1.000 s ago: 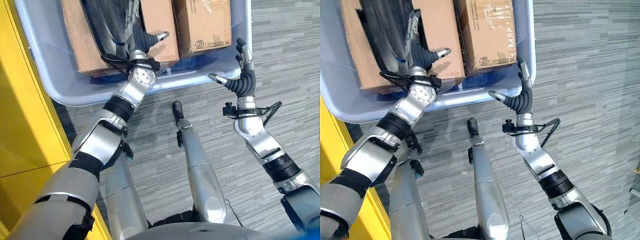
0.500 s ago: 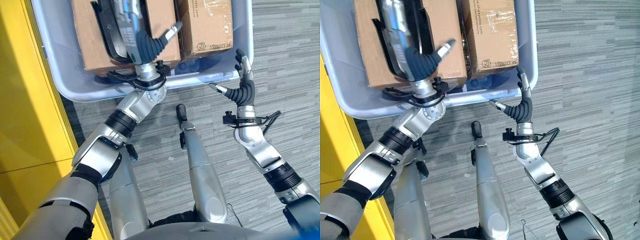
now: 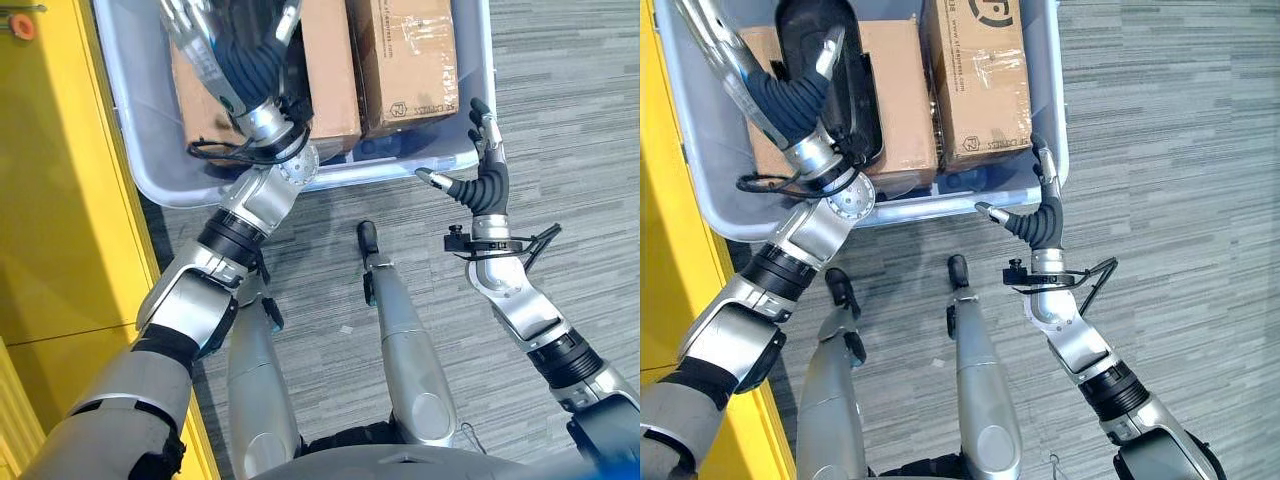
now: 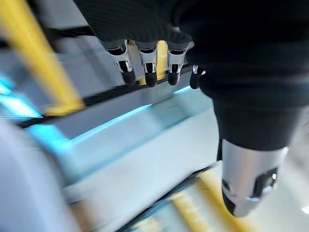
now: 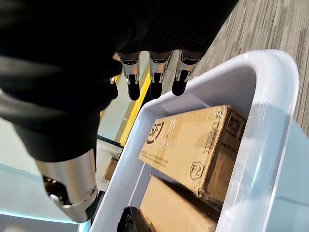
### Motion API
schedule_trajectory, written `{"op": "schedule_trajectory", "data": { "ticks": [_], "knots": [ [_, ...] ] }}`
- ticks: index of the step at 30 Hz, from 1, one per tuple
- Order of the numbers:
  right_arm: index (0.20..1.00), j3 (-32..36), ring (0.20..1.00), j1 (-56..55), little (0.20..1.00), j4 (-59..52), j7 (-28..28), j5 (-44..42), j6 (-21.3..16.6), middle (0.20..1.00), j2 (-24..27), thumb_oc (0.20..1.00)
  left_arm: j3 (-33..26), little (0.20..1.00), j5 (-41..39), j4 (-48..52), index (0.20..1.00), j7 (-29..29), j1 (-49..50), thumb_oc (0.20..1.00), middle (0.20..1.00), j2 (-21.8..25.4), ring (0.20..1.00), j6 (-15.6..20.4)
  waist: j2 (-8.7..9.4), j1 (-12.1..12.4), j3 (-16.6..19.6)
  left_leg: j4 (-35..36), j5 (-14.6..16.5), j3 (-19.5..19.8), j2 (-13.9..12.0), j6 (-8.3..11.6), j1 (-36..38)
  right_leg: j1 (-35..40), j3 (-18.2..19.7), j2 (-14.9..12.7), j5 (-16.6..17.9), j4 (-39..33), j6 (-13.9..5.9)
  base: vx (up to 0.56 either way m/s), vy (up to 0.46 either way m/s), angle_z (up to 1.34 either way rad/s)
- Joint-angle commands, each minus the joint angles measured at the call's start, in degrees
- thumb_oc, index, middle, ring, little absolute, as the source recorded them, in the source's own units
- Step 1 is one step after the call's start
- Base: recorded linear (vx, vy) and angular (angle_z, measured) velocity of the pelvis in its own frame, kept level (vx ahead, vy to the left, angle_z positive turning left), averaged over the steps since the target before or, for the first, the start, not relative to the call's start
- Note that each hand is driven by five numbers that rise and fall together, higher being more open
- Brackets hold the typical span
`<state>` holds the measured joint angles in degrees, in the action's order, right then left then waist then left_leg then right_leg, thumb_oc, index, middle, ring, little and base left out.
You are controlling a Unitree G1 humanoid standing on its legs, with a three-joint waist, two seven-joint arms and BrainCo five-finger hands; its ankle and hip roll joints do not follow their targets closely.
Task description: Move parts from the plastic box to the shelf.
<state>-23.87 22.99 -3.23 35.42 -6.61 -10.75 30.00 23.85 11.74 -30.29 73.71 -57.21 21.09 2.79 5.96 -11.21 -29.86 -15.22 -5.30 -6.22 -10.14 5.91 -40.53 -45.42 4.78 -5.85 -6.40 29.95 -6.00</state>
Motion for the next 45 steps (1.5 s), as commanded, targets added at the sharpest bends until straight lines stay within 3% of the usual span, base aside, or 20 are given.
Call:
{"op": "schedule_trajectory", "data": {
  "ticks": [1,2,4,8,9,15,19,23,28,34,42,45],
  "knots": [
    [1.0,2.4,1.0,2.3,1.0,-2.9,-1.7,-1.7,-1.7,1.0,-0.3,1.0,0.1,1.0,-12.7,-3.4,1.0,-14.6,-1.5,1.0,1.0,0.2,1.0,-0.7,-0.57,0.1,0.1,2.1,3.3,-3.0,4.5,-2.57,1.0,3.4,-5.4,7.1,-3.7,0.2,4.41,0.0,-0.021,0.08],
    [1.0,2.5,1.0,2.9,1.0,-2.9,-2.2,-1.8,-1.0,1.0,-0.1,1.0,-0.2,1.0,-21.1,-6.2,1.0,-17.0,-0.7,1.0,1.0,-1.2,1.0,-1.0,-0.59,0.0,0.1,1.8,3.2,-3.0,4.4,-2.51,0.9,3.3,-5.6,7.0,-3.7,0.4,4.38,0.01,0.005,0.05],
    [1.0,2.5,1.0,3.6,1.0,-2.8,-2.5,-1.6,-0.3,1.0,-0.1,1.0,-0.9,1.0,-20.4,-8.6,1.0,-16.2,-0.3,1.0,1.0,-2.3,1.0,-0.8,-0.61,-0.2,0.1,1.5,3.4,-3.1,4.4,-2.59,0.8,3.2,-5.6,7.0,-3.8,0.6,4.38,0.0,0.0,0.0],
    [1.0,2.7,1.0,5.4,1.0,-2.7,-3.8,-2.9,0.6,1.0,0.9,1.0,-0.5,1.0,-24.2,-13.9,1.0,-18.7,-2.2,1.0,1.0,-1.6,1.0,-4.8,-0.29,-1.3,0.1,-0.1,3.8,-4.1,4.0,-2.35,-0.1,1.9,-5.2,6.8,-4.1,1.4,4.68,0.03,0.037,-0.01],
    [1.0,2.5,1.0,5.1,1.0,-2.7,-3.9,-2.9,0.7,1.0,0.8,1.0,-0.4,1.0,-24.3,-14.2,1.0,-18.7,-1.8,1.0,1.0,-1.7,1.0,-4.9,-0.16,-1.5,0.1,-0.5,5.2,-3.6,4.3,-1.97,1.0,3.2,-4.9,6.6,-5.4,1.6,4.4,0.08,0.052,-0.03],
    [1.0,1.7,1.0,5.9,1.0,-2.0,-3.9,-3.4,1.4,1.0,1.8,1.0,-0.6,1.0,-24.6,-18.4,1.0,-16.7,-3.3,1.0,1.0,-1.4,1.0,-6.1,0.19,-2.6,0.1,-2.1,5.7,-4.4,4.0,-1.7,-0.4,1.8,-4.5,6.6,-5.9,2.6,4.86,0.02,0.037,-0.07],
    [1.0,0.9,1.0,6.5,1.0,-1.0,-3.1,-3.2,1.2,1.0,2.0,1.0,-1.4,1.0,-22.2,-21.4,1.0,-9.3,-5.5,1.0,1.0,0.0,1.0,-5.5,0.52,-3.1,0.1,-3.2,6.0,-4.7,3.7,-1.63,-1.3,0.7,-4.3,6.7,-6.2,3.5,5.07,0.0,0.0,0.0],
    [1.0,0.3,1.0,6.4,1.0,-0.7,-2.4,-2.8,0.8,1.0,2.0,1.0,-1.4,1.0,-20.0,-21.9,1.0,-5.6,-6.7,1.0,1.0,1.3,1.0,-4.4,0.66,-3.0,0.1,-3.5,6.1,-4.7,3.8,-1.65,-1.9,0.2,-4.0,6.8,-6.1,3.6,5.17,0.0,0.0,0.0],
    [1.0,-0.8,1.0,5.9,1.0,-0.4,-0.9,-2.0,0.0,1.0,1.6,1.0,-1.2,1.0,-13.5,-20.7,1.0,-0.3,-7.1,1.0,1.0,2.2,1.0,0.2,0.67,-2.7,0.1,-3.6,6.4,-4.5,3.9,-1.9,-2.4,-0.2,-3.9,7.0,-6.2,3.8,5.22,0.0,0.0,0.0],
    [1.0,-1.9,1.0,5.8,1.0,0.7,0.5,-1.5,-1.2,1.0,0.9,1.0,0.0,1.0,-8.7,-18.0,1.0,4.7,-7.3,1.0,1.0,1.7,1.0,-0.3,1.0,-2.1,0.1,-3.7,6.6,-4.1,4.2,-2.21,-2.9,-0.3,-3.9,7.3,-6.0,3.7,5.26,0.0,0.0,0.0],
    [1.0,-2.4,1.0,5.8,1.0,1.4,1.4,-2.0,-1.4,1.0,0.4,1.0,1.3,1.0,-8.0,-19.0,1.0,0.2,-8.8,1.0,1.0,1.9,1.0,-2.3,1.87,-2.1,0.1,-4.2,7.1,-3.7,4.2,-2.57,-3.2,-0.3,-4.3,7.6,-5.6,3.7,4.9,0.0,-0.011,0.02],
    [1.0,-2.6,1.0,6.4,1.0,1.7,0.7,-2.0,-1.0,1.0,0.3,1.0,1.6,1.0,-12.1,-20.4,1.0,-1.0,-9.4,1.0,1.0,2.0,1.0,-3.6,2.2,-2.3,0.1,-4.5,7.4,-3.9,4.1,-2.6,-3.2,-0.3,-4.3,7.7,-5.5,3.6,4.76,0.0,-0.005,0.03]
  ]
}}
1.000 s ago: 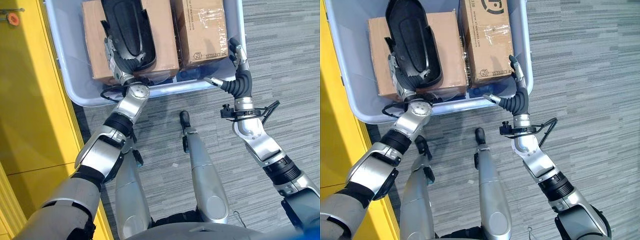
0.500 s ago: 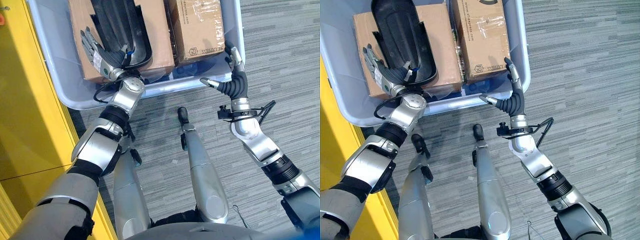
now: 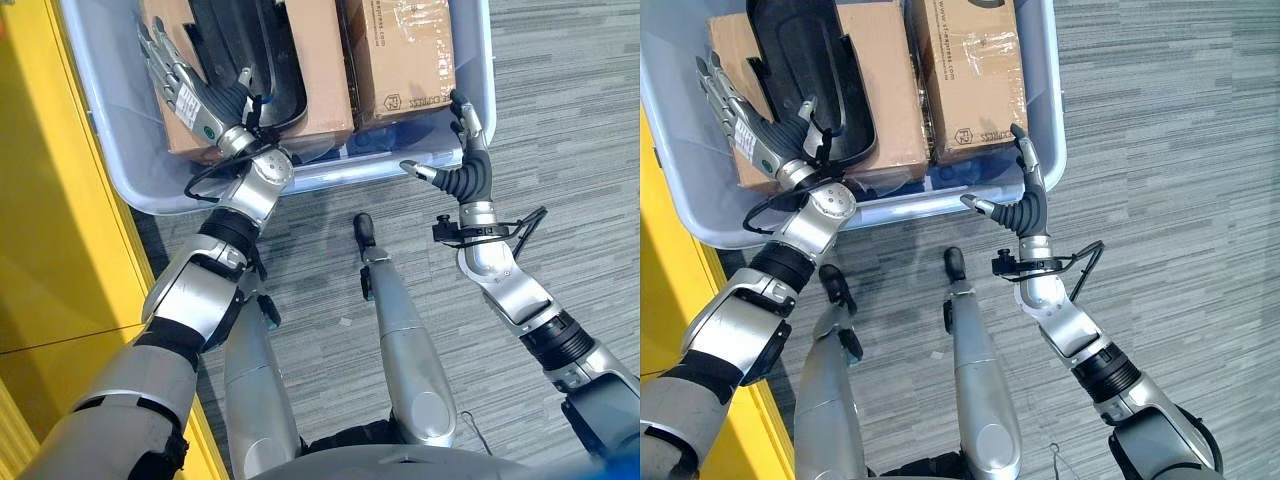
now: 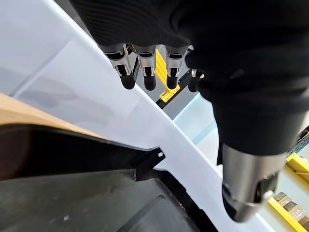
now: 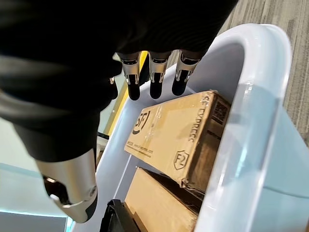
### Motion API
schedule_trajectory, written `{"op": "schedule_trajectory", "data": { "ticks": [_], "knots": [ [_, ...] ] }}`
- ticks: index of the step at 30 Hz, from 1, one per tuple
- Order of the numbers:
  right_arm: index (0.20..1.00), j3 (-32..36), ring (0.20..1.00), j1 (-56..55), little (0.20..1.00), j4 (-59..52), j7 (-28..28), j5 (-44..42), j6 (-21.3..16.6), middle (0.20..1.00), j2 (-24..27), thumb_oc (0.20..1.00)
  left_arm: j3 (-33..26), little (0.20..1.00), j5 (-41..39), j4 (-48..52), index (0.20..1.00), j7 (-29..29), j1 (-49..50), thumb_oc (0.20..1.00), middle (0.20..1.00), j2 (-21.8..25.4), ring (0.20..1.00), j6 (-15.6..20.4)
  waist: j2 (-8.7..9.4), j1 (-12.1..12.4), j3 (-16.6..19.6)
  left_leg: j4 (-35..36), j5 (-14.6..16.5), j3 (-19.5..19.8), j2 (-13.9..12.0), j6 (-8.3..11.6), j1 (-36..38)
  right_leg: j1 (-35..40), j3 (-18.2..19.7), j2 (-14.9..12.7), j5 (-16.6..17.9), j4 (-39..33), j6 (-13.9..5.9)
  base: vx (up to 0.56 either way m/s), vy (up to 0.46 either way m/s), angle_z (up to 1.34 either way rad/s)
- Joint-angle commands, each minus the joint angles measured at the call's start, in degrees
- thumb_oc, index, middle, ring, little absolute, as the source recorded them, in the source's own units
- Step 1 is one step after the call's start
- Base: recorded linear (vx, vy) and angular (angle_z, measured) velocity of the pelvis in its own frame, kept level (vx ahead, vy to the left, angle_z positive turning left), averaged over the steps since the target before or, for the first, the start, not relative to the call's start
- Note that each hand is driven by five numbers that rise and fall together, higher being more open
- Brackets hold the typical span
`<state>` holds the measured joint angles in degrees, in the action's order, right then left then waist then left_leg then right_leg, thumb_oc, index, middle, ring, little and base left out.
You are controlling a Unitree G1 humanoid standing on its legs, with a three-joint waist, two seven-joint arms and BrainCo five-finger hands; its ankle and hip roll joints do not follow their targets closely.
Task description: Move parts from the plastic box to the shelf.
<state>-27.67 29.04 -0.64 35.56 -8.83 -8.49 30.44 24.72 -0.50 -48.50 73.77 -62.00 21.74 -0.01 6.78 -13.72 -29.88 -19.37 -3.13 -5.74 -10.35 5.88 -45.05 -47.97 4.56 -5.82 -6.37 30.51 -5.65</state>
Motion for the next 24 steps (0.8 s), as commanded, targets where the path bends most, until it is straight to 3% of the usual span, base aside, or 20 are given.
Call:
{"op": "schedule_trajectory", "data": {
  "ticks": [1,5,9,18,24],
  "knots": [
    [1.0,1.0,1.0,0.7,1.0,-0.7,0.5,0.3,-3.1,1.0,-0.2,1.0,0.7,1.0,-1.2,-3.0,1.0,-2.2,-5.0,1.0,1.0,1.3,1.0,-0.8,1.52,0.2,0.1,-0.5,5.3,-4.4,4.2,-2.56,1.2,2.2,-4.1,7.6,-5.4,3.0,4.4,0.0,0.0,0.0],
    [1.0,1.0,1.0,1.5,1.0,-0.1,0.7,-0.7,-2.8,1.0,0.1,1.0,-0.1,1.0,-5.3,-5.7,1.0,-6.0,-5.7,1.0,1.0,1.2,1.0,0.2,1.91,0.0,0.1,-1.5,5.6,-4.4,4.0,-2.55,0.3,1.3,-4.3,7.5,-5.3,3.3,4.39,0.0,0.0,0.0],
    [1.0,1.6,1.0,1.9,1.0,-0.4,-0.2,-2.5,-1.6,1.0,0.7,1.0,0.7,1.0,-7.3,-7.3,1.0,-10.4,-6.1,1.0,1.0,1.4,1.0,-1.2,2.34,-0.3,0.1,-2.5,6.1,-4.6,3.8,-2.79,-0.7,0.3,-4.4,7.7,-5.3,4.0,4.25,0.0,0.0,0.0],
    [1.0,2.3,1.0,2.1,1.0,-0.6,-0.5,-1.6,-1.5,1.0,1.5,1.0,-0.2,1.0,-10.7,-8.0,1.0,-13.4,-5.3,1.0,1.0,0.8,1.0,-0.3,2.85,-0.6,0.1,-4.4,6.9,-4.8,3.3,-2.97,-3.1,-2.1,-4.6,7.6,-5.0,4.6,4.13,0.0,0.0,0.0],
    [1.0,3.1,1.0,2.2,1.0,-1.3,-1.1,-2.7,-0.7,1.0,2.7,1.0,1.4,1.0,-10.7,-7.5,1.0,-17.9,-6.2,1.0,1.0,1.3,1.0,-2.4,3.16,-0.8,0.1,-5.0,7.2,-4.9,3.1,-3.18,-4.4,-3.7,-4.7,7.6,-4.5,4.8,3.78,0.0,-0.006,0.0]
  ]
}}
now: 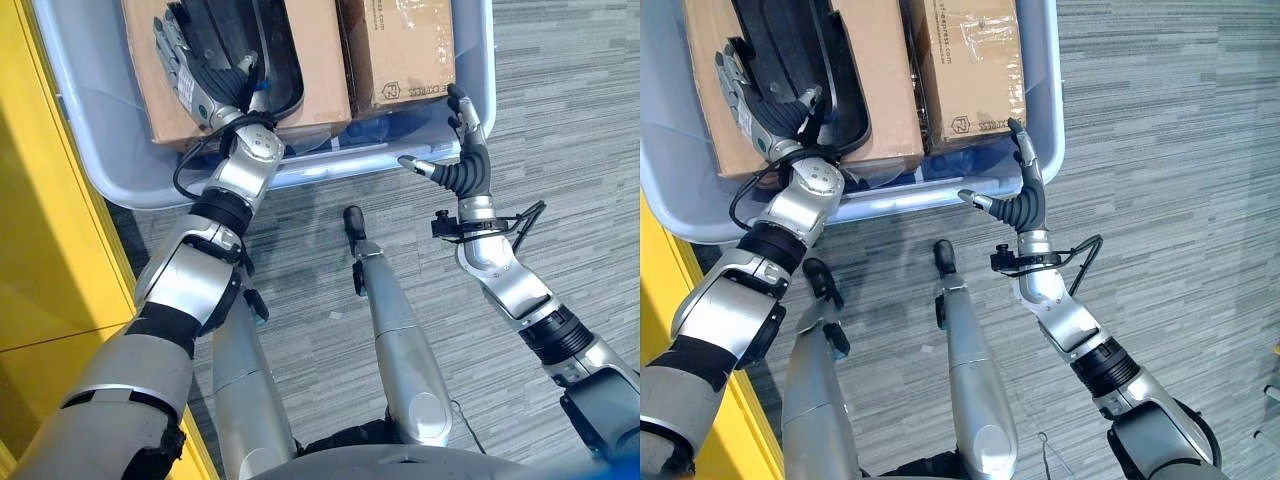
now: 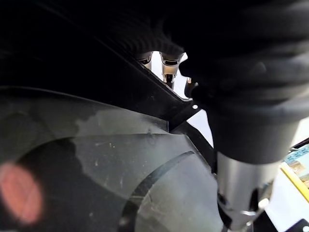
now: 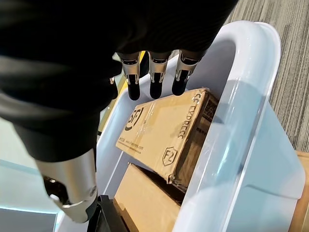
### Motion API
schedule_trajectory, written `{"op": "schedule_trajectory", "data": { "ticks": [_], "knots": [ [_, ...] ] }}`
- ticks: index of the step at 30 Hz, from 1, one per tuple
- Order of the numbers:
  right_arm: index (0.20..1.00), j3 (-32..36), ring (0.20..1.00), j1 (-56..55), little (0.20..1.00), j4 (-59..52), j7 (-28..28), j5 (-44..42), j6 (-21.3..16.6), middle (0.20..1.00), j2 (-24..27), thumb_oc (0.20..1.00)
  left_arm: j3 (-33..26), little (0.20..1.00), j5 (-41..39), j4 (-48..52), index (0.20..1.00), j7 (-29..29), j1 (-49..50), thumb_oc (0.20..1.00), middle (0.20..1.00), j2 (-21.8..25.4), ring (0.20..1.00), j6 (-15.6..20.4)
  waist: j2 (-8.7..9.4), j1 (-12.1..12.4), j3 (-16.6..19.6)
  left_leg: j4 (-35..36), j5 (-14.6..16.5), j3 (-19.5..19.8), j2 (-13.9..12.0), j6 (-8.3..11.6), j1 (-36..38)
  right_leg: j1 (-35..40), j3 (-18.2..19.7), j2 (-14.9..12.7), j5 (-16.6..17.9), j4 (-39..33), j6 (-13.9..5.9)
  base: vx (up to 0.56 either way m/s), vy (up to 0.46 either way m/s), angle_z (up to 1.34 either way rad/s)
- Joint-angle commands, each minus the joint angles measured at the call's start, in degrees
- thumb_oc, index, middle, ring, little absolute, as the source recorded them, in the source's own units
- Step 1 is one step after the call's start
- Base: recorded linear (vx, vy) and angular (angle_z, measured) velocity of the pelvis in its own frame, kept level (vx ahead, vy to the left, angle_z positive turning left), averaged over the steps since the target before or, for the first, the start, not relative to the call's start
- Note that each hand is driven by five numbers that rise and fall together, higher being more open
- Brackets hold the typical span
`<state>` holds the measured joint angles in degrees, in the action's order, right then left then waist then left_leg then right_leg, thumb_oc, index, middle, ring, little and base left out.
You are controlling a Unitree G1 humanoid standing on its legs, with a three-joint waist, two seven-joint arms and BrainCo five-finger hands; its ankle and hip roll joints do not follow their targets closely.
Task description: Move parts from the plastic box to the shelf.
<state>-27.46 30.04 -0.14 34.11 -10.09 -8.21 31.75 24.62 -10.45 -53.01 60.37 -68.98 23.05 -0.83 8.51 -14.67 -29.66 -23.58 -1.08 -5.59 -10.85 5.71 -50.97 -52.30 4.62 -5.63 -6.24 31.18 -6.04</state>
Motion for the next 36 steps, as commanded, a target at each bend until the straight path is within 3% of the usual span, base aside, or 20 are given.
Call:
{"op": "schedule_trajectory", "data": {
  "ticks": [1,5,11,18,19,26,29,36],
  "knots": [
    [1.0,3.0,1.0,1.3,1.0,-1.7,0.3,-1.5,-1.1,1.0,1.7,1.0,1.5,1.0,-2.5,-3.0,1.0,-4.8,0.7,1.0,1.0,-0.1,1.0,-1.4,1.4,0.1,-0.1,-1.0,5.3,-5.1,3.6,-3.02,1.2,0.3,-4.7,7.4,-4.7,4.3,4.15,0.0,0.0,0.0],
    [1.0,3.2,1.0,1.4,1.0,-1.2,0.4,-1.3,-1.0,1.0,1.6,1.0,0.3,1.0,-8.5,-3.5,1.0,-5.0,0.7,1.0,1.0,-1.1,1.0,-0.8,1.36,-0.1,-0.1,-2.2,5.8,-5.2,3.5,-3.2,0.1,-0.8,-4.9,7.3,-5.0,5.3,4.09,0.0,0.0,0.0],
    [1.0,3.6,1.0,1.1,1.0,-1.5,0.6,-1.4,-0.6,1.0,1.1,1.0,-1.5,1.0,-9.0,-4.3,1.0,-1.5,0.5,1.0,1.0,-1.6,1.0,1.2,1.43,-0.4,-0.1,-2.6,6.1,-5.1,3.6,-3.18,-0.5,-1.6,-4.7,7.3,-5.2,5.7,3.94,0.01,-0.035,0.01],
    [1.0,3.6,1.0,0.5,1.0,-2.1,1.2,-2.0,-1.1,1.0,1.3,1.0,-0.2,1.0,-8.6,-3.9,1.0,-7.5,1.2,1.0,1.0,-2.8,1.0,-0.4,1.52,-0.8,-0.1,-2.0,5.7,-4.6,4.1,-3.4,-0.9,-2.1,-3.8,8.0,-4.6,5.2,3.91,0.01,-0.045,0.01],
    [1.0,3.7,1.0,0.6,1.0,-2.3,1.0,-2.4,-0.8,1.0,1.5,1.0,0.1,1.0,-9.1,-3.8,1.0,-10.6,0.9,1.0,1.0,-3.2,1.0,-1.4,1.55,-0.9,-0.1,-2.0,5.8,-4.5,4.2,-3.46,-0.9,-2.3,-3.7,8.2,-4.6,5.4,3.91,0.0,0.0,0.0],
    [1.0,4.4,1.0,1.0,1.0,-2.5,0.3,-2.7,0.2,1.0,2.0,1.0,1.5,1.0,-10.4,-3.6,1.0,-12.9,1.5,1.0,1.0,-4.2,1.0,-5.7,0.98,-1.3,-0.1,-1.7,5.6,-4.3,4.8,-3.47,-1.2,-2.9,-3.1,8.4,-4.6,5.3,3.91,0.0,-0.014,0.03],
    [1.0,4.7,1.0,1.5,1.0,-2.6,0.0,-3.2,0.7,1.0,2.5,1.0,2.3,1.0,-10.9,-5.3,1.0,-18.1,1.5,1.0,1.0,-4.3,1.0,-8.0,0.62,-1.6,-0.1,-1.5,5.5,-4.4,4.8,-3.41,-1.2,-3.2,-2.8,8.4,-4.5,5.1,3.97,0.0,0.0,0.0],
    [1.0,5.5,1.0,1.7,1.0,-3.1,-1.3,-3.6,1.6,1.0,3.9,1.0,3.4,1.0,-12.8,-6.5,1.0,-23.4,2.2,1.0,1.0,-4.8,1.0,-7.7,-0.34,-2.3,-0.1,-1.4,5.5,-5.0,5.0,-3.33,-0.9,-3.6,-1.9,8.4,-4.8,5.4,4.16,0.0,0.004,0.0]
  ]
}}
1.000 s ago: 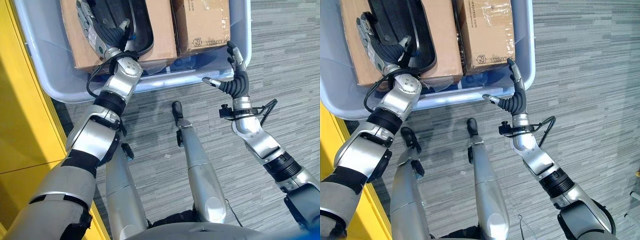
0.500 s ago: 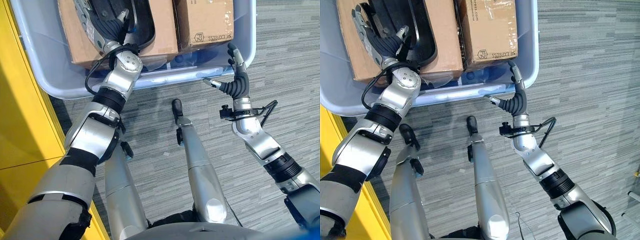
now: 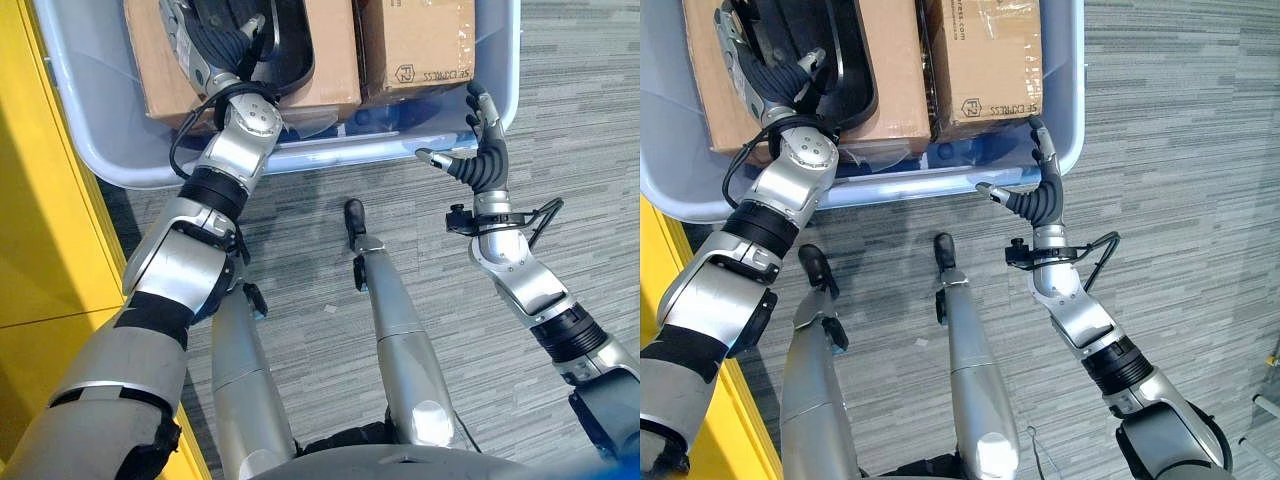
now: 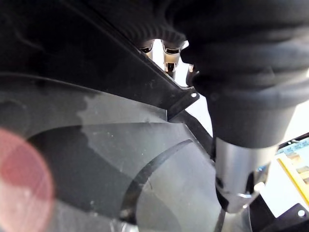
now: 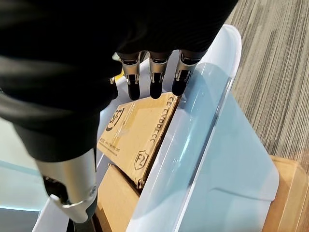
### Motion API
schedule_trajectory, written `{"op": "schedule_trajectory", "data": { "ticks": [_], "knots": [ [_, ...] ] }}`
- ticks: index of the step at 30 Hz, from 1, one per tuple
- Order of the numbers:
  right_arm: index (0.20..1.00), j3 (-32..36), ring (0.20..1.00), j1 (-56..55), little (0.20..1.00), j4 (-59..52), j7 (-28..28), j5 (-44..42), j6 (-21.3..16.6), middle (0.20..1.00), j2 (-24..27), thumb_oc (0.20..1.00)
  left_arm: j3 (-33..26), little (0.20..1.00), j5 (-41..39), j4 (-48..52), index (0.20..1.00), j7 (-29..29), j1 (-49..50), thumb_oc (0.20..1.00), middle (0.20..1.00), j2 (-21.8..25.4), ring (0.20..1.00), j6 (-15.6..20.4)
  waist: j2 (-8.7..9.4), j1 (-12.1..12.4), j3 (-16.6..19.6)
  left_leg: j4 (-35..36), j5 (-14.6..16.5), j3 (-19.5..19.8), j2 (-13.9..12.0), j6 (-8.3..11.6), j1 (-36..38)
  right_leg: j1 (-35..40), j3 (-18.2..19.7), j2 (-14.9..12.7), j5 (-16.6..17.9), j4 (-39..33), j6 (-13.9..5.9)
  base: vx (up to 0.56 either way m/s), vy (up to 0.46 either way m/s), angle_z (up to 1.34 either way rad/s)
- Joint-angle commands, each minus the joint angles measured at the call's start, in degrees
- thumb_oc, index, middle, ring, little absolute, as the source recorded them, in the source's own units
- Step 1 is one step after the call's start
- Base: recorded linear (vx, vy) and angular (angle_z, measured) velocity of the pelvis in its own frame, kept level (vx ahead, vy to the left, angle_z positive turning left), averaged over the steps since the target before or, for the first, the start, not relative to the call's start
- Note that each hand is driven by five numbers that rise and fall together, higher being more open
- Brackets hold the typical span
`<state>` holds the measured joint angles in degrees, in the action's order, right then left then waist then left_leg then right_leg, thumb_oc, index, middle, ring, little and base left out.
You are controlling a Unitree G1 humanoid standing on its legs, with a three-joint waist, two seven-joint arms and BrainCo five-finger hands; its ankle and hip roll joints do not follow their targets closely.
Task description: Move parts from the plastic box to the shelf.
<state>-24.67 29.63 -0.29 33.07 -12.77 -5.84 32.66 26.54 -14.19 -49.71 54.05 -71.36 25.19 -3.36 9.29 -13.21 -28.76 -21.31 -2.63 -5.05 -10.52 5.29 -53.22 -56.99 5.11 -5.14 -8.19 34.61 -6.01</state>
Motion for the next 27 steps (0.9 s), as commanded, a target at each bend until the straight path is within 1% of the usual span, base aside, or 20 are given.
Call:
{"op": "schedule_trajectory", "data": {
  "ticks": [1,4,5,6,8,9,10,11,12,13,14,21,22,23,24,25,27],
  "knots": [
    [1.0,2.9,1.0,2.1,1.0,-3.1,-0.4,-0.8,-0.6,1.0,3.1,1.0,1.6,1.0,-9.4,-9.6,1.0,-17.7,4.8,1.0,1.0,-7.1,1.0,-4.8,-1.26,-3.8,-1.0,-3.7,7.0,-5.6,4.7,-2.9,1.4,1.1,-2.3,7.8,-2.9,2.0,4.19,0.0,0.0,0.0],
    [1.0,3.1,1.0,2.0,1.0,-3.3,-0.8,-0.9,-0.5,1.0,3.4,1.0,1.5,1.0,-11.1,-9.2,1.0,-18.9,5.1,1.0,1.0,-7.4,1.0,-4.2,-1.57,-3.9,-1.0,-3.6,6.9,-5.7,4.9,-2.86,1.6,1.1,-2.1,7.8,-3.0,2.0,4.27,0.0,0.0,0.0],
    [1.0,3.3,1.0,1.9,1.0,-3.3,-1.0,-0.8,-0.5,1.0,3.5,1.0,1.4,1.0,-11.0,-8.8,1.0,-19.5,5.5,1.0,1.0,-7.6,1.0,-3.2,-1.74,-4.0,-1.0,-3.5,7.0,-5.8,5.0,-2.88,1.6,1.1,-1.9,7.9,-3.1,2.1,4.24,0.0,0.0,0.0],
    [1.0,3.3,1.0,1.9,1.0,-3.3,-1.1,-0.8,-0.4,1.0,3.5,1.0,1.4,1.0,-10.7,-8.7,1.0,-19.6,5.5,1.0,1.0,-7.7,1.0,-3.4,-1.77,-4.0,-1.0,-3.5,7.0,-5.8,5.0,-2.88,1.6,1.1,-1.8,7.9,-3.1,2.1,4.24,0.0,0.0,0.0],
    [1.0,3.3,1.0,2.0,1.0,-3.3,-1.0,-0.8,-0.4,1.0,3.5,1.0,1.8,1.0,-9.7,-8.4,1.0,-19.7,5.8,1.0,1.0,-8.0,1.0,-4.1,-1.86,-4.0,-1.0,-3.5,6.9,-5.8,5.0,-2.85,1.5,1.0,-1.8,7.8,-3.1,2.1,4.3,0.0,0.0,0.0],
    [1.0,3.3,1.0,2.0,1.0,-3.4,-1.0,-1.0,-0.3,1.0,3.7,1.0,1.9,1.0,-11.5,-8.3,1.0,-20.5,5.9,1.0,1.0,-8.1,1.0,-5.0,-1.93,-4.0,-1.0,-3.6,6.9,-5.8,5.1,-2.87,1.4,0.8,-1.8,7.9,-3.1,2.1,4.32,0.0,0.0,0.0],
    [1.0,3.3,1.0,2.0,1.0,-3.4,-1.1,-1.0,-0.2,1.0,3.8,1.0,1.9,1.0,-11.7,-8.3,1.0,-20.7,5.9,1.0,1.0,-8.0,1.0,-5.1,-1.95,-4.0,-1.0,-3.6,6.9,-5.8,5.1,-2.87,1.4,0.8,-1.8,7.9,-3.1,2.1,4.32,0.0,0.0,0.0],
    [1.0,3.3,1.0,2.0,1.0,-3.4,-1.3,-1.1,-0.1,1.0,3.8,1.0,1.7,1.0,-12.2,-8.9,1.0,-20.9,5.9,1.0,1.0,-8.1,1.0,-7.0,-2.06,-4.1,-1.0,-3.5,6.9,-5.9,5.2,-2.91,1.4,0.8,-1.7,7.9,-3.2,2.1,4.3,0.0,0.0,0.0],
    [1.0,3.3,1.0,2.0,1.0,-3.4,-1.3,-1.1,-0.1,1.0,3.8,1.0,1.7,1.0,-12.0,-9.1,1.0,-21.0,5.9,1.0,1.0,-8.2,1.0,-7.2,-2.1,-4.1,-1.0,-3.5,6.9,-5.9,5.2,-2.92,1.4,0.7,-1.7,7.8,-3.2,2.1,4.31,0.0,0.0,0.0],
    [1.0,3.4,1.0,2.0,1.0,-3.5,-1.5,-1.2,-0.1,1.0,4.0,1.0,1.9,1.0,-12.1,-9.9,1.0,-21.2,6.1,1.0,1.0,-8.4,1.0,-9.1,-2.22,-4.2,-1.0,-3.5,6.8,-6.0,5.2,-2.92,1.5,0.7,-1.7,7.8,-3.2,2.2,4.35,0.0,0.0,0.0],
    [1.0,3.3,1.0,2.0,1.0,-3.5,-1.6,-1.2,-0.1,1.0,4.0,1.0,1.8,1.0,-12.2,-10.2,1.0,-20.8,6.2,1.0,1.0,-8.4,1.0,-10.2,-2.29,-4.2,-1.0,-3.4,6.8,-6.0,5.3,-2.89,1.5,0.7,-1.6,7.8,-3.2,2.2,4.35,0.0,0.0,0.0],
    [1.0,3.1,1.0,2.1,1.0,-4.6,-1.4,-1.7,0.3,1.0,4.7,1.0,1.8,1.0,-11.5,-13.2,1.0,-22.8,6.5,1.0,1.0,-8.0,1.0,-10.3,-2.33,-4.7,-1.0,-3.0,6.7,-6.5,5.1,-2.82,1.9,0.8,-1.6,7.8,-3.4,2.2,4.43,0.0,0.0,0.0],
    [1.0,3.2,1.0,2.1,1.0,-4.6,-1.3,-1.7,0.2,1.0,4.8,1.0,1.9,0.896,-11.7,-13.3,0.896,-22.9,6.6,0.896,0.896,-8.0,0.896,-10.4,-2.36,-4.7,-1.0,-3.0,6.7,-6.5,5.1,-2.82,1.9,0.7,-1.6,7.8,-3.4,2.2,4.45,0.0,0.0,0.0],
    [1.0,3.2,1.0,2.1,1.0,-4.6,-1.2,-1.7,0.0,1.0,4.9,1.0,1.9,0.438,-12.1,-13.3,0.438,-23.0,6.7,0.438,0.438,-8.1,0.438,-10.5,-2.41,-4.7,-1.0,-3.1,6.7,-6.5,5.1,-2.82,1.8,0.6,-1.6,7.8,-3.4,2.2,4.48,0.0,0.0,0.0],
    [1.0,3.4,1.0,2.0,1.0,-4.9,-1.2,-1.3,0.1,1.0,5.0,1.0,1.9,0.2,-11.8,-13.5,0.2,-22.9,6.9,0.2,0.2,-8.2,0.2,-10.7,-2.53,-4.8,-1.0,-3.3,6.8,-6.5,5.2,-2.84,1.7,0.5,-1.5,7.9,-3.5,2.4,4.5,0.0,0.0,0.0],
    [1.0,3.5,1.0,2.1,1.0,-5.0,-1.0,-1.2,0.3,1.0,5.1,1.0,1.8,0.2,-11.3,-13.4,0.2,-21.7,6.9,0.2,0.2,-8.3,0.2,-11.2,-2.59,-4.8,-1.0,-3.4,6.8,-6.5,5.1,-2.83,1.6,0.5,-1.5,7.8,-3.6,2.5,4.54,0.0,0.0,0.0],
    [1.0,3.6,1.0,2.2,1.0,-5.1,-0.1,-1.3,0.6,1.0,5.2,1.0,1.5,0.2,-11.5,-13.6,0.2,-19.6,6.9,0.2,0.2,-8.1,0.2,-10.9,-2.56,-4.7,-1.0,-3.3,6.8,-6.5,5.1,-2.84,1.7,0.6,-1.5,7.9,-3.6,2.3,4.6,0.0,0.0,0.0]
  ]
}}
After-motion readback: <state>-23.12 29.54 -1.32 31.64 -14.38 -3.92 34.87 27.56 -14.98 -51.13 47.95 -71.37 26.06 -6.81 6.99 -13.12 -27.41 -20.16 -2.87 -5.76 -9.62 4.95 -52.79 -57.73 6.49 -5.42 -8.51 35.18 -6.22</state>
